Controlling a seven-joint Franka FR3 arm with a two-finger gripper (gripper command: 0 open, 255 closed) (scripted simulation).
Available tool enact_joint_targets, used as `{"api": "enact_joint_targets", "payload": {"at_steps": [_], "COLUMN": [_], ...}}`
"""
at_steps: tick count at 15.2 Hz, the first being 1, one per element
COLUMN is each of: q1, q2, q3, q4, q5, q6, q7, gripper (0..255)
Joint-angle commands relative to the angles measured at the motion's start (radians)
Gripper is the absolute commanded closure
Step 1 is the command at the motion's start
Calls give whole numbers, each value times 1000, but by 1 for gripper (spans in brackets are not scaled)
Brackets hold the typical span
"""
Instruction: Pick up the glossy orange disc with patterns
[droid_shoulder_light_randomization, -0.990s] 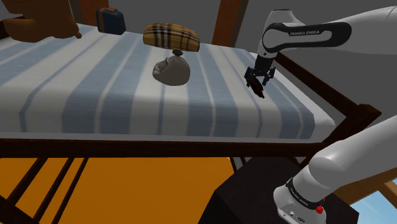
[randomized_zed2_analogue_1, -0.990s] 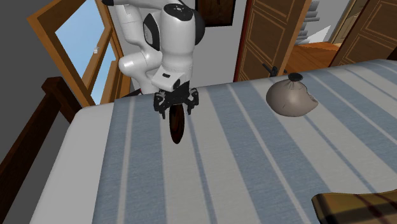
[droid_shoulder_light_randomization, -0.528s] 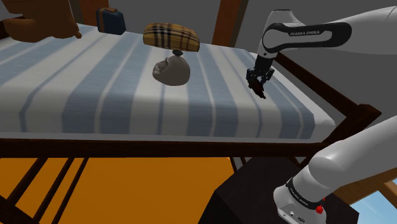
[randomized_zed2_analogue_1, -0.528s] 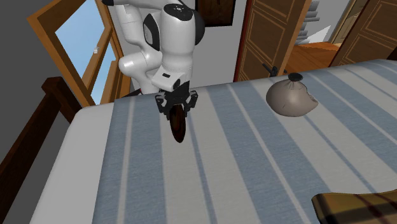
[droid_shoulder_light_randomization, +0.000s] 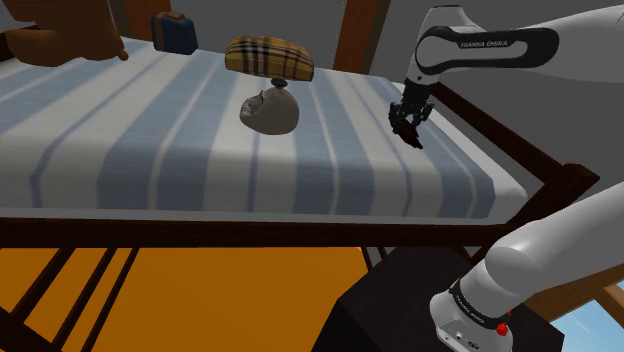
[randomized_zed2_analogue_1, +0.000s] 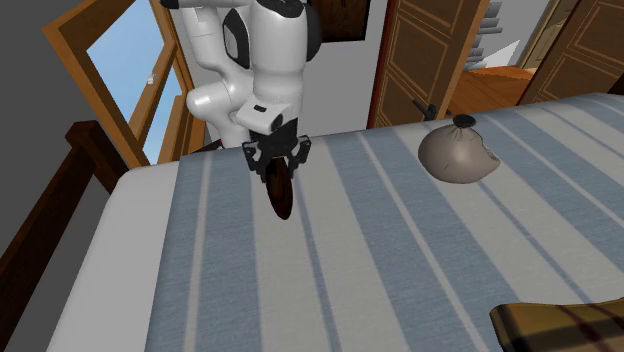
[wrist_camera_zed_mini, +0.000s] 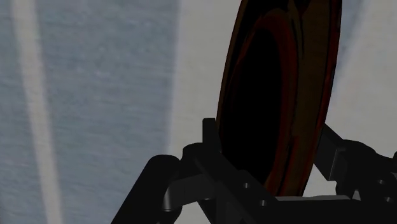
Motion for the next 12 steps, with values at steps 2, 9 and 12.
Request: {"api": "enact_joint_targets", "payload": {"at_steps": [2,9,12], "q1": [0,1,1], "q2": [-2,0,2], "q3": [0,2,2], "q4": [40,136,153], "q5": [1,3,4], "q6": [-42,-135,-151], "q7": [-5,-13,-15], "gripper": [255,255,255]}}
